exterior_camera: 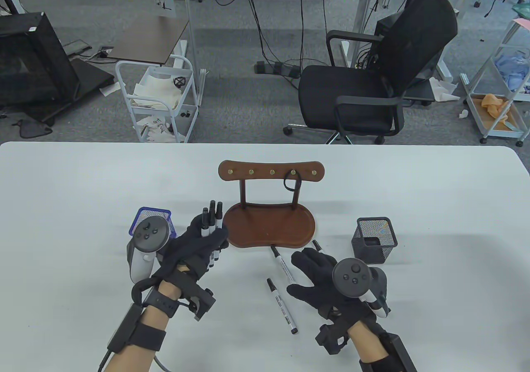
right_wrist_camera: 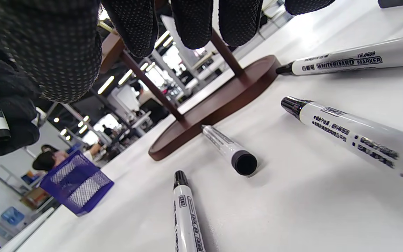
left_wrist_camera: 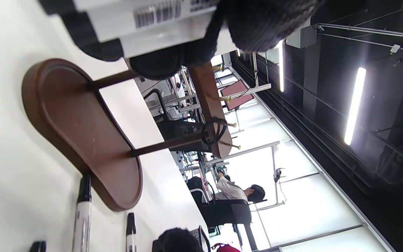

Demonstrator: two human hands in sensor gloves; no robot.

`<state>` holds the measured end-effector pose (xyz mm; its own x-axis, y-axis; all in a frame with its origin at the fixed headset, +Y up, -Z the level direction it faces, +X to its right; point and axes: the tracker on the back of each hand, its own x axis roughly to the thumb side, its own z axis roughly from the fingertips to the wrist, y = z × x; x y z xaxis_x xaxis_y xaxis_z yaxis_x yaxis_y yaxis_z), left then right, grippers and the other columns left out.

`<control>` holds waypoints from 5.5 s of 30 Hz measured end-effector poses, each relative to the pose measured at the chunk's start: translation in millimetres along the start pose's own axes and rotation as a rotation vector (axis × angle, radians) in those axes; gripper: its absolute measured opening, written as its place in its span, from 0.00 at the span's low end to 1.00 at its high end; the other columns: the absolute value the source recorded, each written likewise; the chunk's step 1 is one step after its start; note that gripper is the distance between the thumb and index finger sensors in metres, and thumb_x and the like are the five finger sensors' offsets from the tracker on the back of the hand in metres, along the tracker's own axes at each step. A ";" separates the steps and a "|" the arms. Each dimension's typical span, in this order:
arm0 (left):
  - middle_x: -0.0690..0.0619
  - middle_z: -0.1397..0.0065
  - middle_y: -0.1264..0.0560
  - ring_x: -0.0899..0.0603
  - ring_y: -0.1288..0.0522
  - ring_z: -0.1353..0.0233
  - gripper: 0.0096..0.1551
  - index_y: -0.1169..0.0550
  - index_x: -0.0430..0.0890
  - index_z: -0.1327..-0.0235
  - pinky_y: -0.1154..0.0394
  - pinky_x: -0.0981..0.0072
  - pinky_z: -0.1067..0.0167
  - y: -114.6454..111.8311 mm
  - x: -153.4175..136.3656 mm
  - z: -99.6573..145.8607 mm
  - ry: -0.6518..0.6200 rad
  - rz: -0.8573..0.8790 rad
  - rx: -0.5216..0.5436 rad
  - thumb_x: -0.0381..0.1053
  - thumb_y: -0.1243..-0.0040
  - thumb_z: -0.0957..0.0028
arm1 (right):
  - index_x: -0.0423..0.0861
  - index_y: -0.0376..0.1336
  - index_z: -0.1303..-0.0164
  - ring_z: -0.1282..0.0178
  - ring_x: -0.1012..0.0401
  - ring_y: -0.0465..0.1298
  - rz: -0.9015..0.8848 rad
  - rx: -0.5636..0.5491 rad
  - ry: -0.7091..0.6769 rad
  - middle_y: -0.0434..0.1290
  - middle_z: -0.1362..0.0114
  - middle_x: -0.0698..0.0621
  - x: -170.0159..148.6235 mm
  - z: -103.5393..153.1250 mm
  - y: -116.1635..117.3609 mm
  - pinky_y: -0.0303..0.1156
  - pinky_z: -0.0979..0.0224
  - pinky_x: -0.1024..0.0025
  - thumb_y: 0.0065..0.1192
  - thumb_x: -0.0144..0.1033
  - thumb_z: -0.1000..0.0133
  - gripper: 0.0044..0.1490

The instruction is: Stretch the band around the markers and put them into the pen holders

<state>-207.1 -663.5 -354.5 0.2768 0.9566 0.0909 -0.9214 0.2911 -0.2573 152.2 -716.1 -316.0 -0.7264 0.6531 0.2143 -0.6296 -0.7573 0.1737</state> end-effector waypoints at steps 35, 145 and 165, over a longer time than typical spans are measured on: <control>0.51 0.19 0.30 0.34 0.42 0.16 0.27 0.37 0.55 0.27 0.57 0.29 0.20 111.6 -49.6 -33.0 0.175 -0.277 0.308 0.55 0.41 0.36 | 0.59 0.62 0.22 0.12 0.40 0.55 0.031 -0.012 -0.027 0.58 0.08 0.47 -0.8 0.8 -3.6 0.52 0.19 0.28 0.77 0.56 0.52 0.46; 0.34 0.13 0.37 0.25 0.42 0.16 0.44 0.38 0.39 0.18 0.47 0.25 0.25 -85.2 1.8 -115.0 0.122 -0.186 0.051 0.60 0.39 0.40 | 0.53 0.64 0.24 0.18 0.42 0.62 0.005 -0.005 -0.030 0.63 0.14 0.46 -1.2 2.3 -12.0 0.57 0.19 0.37 0.75 0.55 0.51 0.44; 0.39 0.13 0.36 0.27 0.41 0.16 0.38 0.37 0.43 0.18 0.47 0.25 0.24 -117.6 -3.0 -153.1 0.168 0.018 0.059 0.56 0.41 0.37 | 0.53 0.65 0.26 0.19 0.42 0.62 -0.004 -0.015 -0.033 0.64 0.14 0.46 -2.4 2.8 -15.7 0.56 0.19 0.36 0.75 0.55 0.50 0.43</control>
<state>-57.8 -698.7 -471.8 0.2969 0.9518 -0.0768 -0.9398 0.2771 -0.1998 164.6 -705.9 -316.6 -0.7144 0.6555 0.2449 -0.6369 -0.7540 0.1604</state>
